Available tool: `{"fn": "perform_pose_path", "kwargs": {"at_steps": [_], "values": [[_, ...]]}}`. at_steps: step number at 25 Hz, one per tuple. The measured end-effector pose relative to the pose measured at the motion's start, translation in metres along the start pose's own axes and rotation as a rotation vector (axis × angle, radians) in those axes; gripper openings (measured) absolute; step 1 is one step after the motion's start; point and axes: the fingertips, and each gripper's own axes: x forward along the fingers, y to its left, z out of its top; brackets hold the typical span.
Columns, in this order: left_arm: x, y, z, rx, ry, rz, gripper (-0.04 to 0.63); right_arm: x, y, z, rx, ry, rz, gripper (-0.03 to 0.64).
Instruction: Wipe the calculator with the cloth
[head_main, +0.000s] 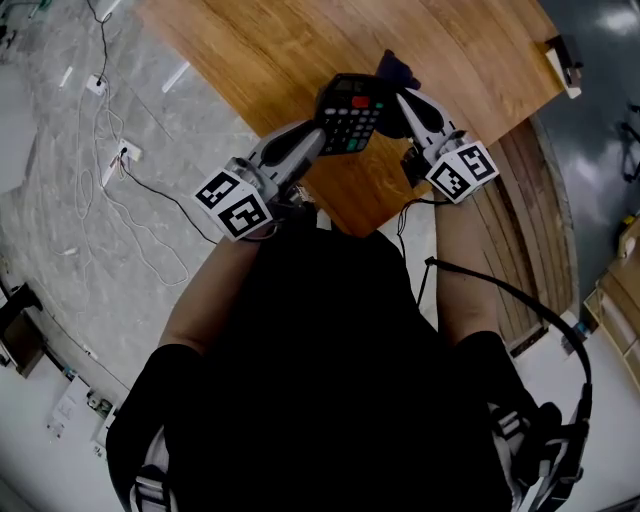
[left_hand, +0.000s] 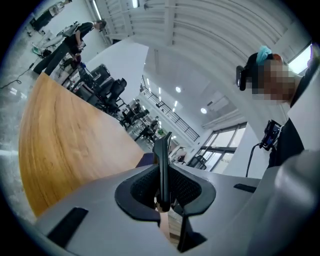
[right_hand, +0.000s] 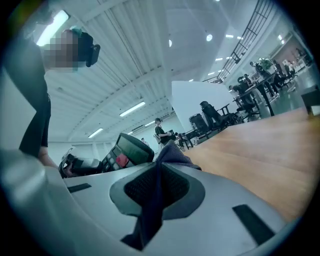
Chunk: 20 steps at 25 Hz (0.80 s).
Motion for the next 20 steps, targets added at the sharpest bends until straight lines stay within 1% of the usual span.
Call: {"fn": "perform_pose_path", "kwargs": {"at_steps": [2, 6, 7, 9, 13, 14, 18, 20], "values": [[0.0, 0.004, -0.003, -0.016, -0.002, 0.004, 0.067, -0.001, 0.0, 0.014, -0.025, -0.015, 0.005, 0.034], [0.0, 0.008, -0.009, -0.005, 0.003, 0.009, 0.067, -0.003, -0.001, 0.033, -0.064, -0.029, 0.003, 0.034], [0.0, 0.009, -0.009, -0.012, 0.002, 0.005, 0.067, -0.003, -0.001, 0.036, -0.067, -0.032, 0.004, 0.034], [-0.001, 0.009, -0.008, -0.055, -0.019, -0.015, 0.067, -0.005, -0.001, 0.038, -0.058, -0.038, 0.015, 0.034], [0.0, 0.01, 0.006, -0.179, -0.095, -0.053, 0.067, -0.006, 0.011, 0.023, -0.005, -0.035, 0.071, 0.034], [0.001, 0.011, 0.011, -0.19, -0.109, -0.056, 0.067, -0.006, 0.016, 0.018, 0.007, -0.03, 0.088, 0.034], [0.003, 0.014, 0.028, -0.184, -0.14, -0.053, 0.067, -0.006, 0.034, -0.003, 0.054, -0.007, 0.13, 0.034], [0.002, 0.017, 0.036, -0.214, -0.167, -0.056, 0.067, -0.006, 0.045, -0.013, 0.08, 0.007, 0.153, 0.034]]}}
